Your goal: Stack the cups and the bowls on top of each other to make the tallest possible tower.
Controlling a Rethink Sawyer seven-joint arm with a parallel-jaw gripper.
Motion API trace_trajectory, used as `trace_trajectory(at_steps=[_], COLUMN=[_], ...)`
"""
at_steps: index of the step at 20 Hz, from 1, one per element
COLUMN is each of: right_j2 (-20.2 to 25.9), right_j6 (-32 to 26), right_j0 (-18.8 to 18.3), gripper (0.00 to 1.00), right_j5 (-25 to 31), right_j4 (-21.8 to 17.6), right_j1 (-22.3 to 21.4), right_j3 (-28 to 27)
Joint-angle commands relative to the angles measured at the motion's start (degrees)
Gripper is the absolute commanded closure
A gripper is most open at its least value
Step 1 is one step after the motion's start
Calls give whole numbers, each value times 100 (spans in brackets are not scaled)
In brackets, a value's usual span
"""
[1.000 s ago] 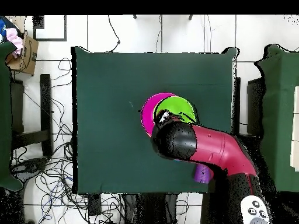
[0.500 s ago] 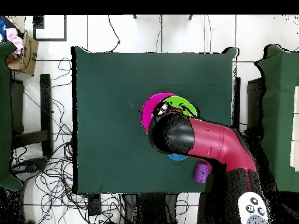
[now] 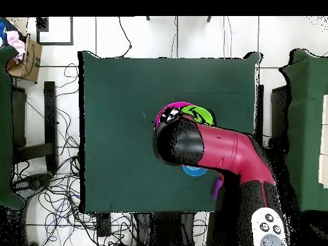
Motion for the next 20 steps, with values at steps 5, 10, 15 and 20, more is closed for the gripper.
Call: trace_trajectory(at_steps=[5,10,15,20], right_j2=[-192,-250,-388,-437], right_j6=[391,326,322,334], right_j0=[256,240,317,347], gripper=[100,100,100,100], right_j5=[99,27,31,-120], right_j4=[-318,-330,-395,-365], right_j1=[395,429,540,618], right_j3=[-52,-20,-48,-1])
